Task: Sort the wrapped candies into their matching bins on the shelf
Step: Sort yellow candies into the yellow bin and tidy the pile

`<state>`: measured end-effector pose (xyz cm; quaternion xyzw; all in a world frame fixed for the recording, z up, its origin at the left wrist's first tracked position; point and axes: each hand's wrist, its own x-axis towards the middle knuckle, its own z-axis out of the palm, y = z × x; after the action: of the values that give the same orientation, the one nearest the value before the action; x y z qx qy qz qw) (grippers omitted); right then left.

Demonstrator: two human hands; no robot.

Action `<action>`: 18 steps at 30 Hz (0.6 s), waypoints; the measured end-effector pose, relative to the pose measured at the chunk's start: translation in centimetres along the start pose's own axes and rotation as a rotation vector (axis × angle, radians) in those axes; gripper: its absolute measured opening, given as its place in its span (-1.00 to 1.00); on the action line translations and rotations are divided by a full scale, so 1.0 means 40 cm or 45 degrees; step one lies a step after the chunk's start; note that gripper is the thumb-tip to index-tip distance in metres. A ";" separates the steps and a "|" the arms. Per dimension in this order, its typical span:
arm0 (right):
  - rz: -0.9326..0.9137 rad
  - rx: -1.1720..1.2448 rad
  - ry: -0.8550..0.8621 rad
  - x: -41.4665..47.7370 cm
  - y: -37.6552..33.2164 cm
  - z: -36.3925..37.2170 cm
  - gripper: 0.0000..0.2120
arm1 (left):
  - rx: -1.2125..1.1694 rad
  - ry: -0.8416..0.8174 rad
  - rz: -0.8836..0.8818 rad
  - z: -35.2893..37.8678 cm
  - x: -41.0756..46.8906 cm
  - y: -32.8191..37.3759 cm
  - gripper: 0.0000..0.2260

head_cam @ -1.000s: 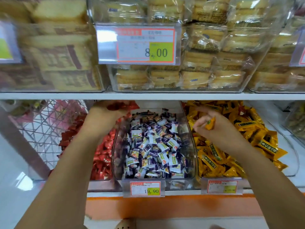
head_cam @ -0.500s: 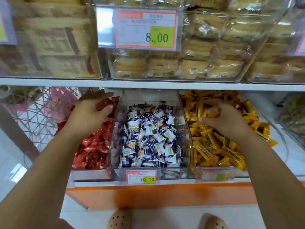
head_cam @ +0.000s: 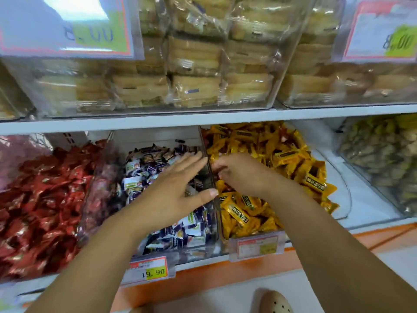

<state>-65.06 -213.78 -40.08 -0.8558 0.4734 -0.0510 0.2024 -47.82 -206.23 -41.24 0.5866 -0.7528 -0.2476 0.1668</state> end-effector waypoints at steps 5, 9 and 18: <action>0.097 -0.059 -0.244 0.036 0.017 -0.003 -0.50 | 0.020 -0.024 0.045 -0.003 0.013 -0.024 -0.31; 0.131 -0.252 -0.339 0.063 0.002 0.007 -0.31 | -0.034 -0.045 0.022 -0.003 0.015 -0.027 -0.35; 0.175 -0.350 -0.323 0.083 0.006 0.035 -0.40 | -0.106 -0.043 0.024 0.000 0.014 -0.032 -0.36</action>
<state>-63.06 -216.23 -41.79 -0.8406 0.5038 0.1362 0.1449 -46.94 -207.01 -41.98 0.5679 -0.7500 -0.2872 0.1806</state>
